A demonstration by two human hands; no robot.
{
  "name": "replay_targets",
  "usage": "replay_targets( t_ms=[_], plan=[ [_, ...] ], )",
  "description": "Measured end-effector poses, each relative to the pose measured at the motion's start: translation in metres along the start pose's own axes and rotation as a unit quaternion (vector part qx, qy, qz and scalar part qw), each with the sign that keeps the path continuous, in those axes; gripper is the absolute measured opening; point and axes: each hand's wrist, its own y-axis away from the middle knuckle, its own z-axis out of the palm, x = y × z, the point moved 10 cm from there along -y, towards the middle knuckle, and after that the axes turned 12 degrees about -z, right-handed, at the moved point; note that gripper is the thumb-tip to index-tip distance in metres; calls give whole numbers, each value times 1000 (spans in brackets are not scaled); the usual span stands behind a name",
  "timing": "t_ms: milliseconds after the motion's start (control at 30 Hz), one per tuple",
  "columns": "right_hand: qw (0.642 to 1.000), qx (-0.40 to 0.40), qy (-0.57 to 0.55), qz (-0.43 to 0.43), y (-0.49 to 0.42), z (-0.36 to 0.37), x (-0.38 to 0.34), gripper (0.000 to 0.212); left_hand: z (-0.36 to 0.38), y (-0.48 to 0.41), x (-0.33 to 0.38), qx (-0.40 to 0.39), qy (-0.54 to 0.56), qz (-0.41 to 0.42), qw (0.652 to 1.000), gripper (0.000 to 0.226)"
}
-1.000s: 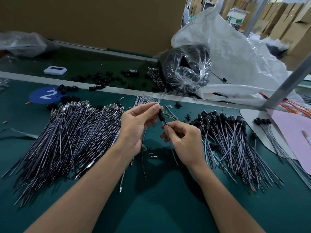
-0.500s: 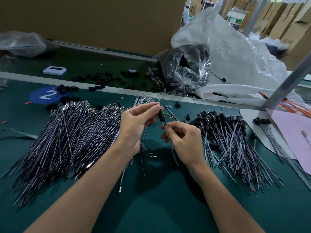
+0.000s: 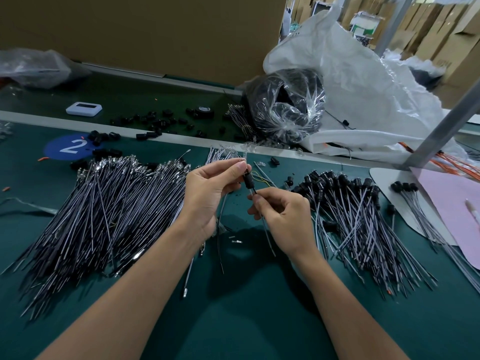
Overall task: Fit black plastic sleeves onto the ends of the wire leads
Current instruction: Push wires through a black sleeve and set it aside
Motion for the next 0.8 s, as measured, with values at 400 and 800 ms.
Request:
replay_targets(
  t_ms=[400,800],
  plan=[
    [998,6,-58,17,-1,1,-5,15,9,5,-5,-5,-23,-20,1000,10],
    [998,32,-62,8,1,-4,-7,11,5,4,-2,24,-70,1,997,19]
  ],
)
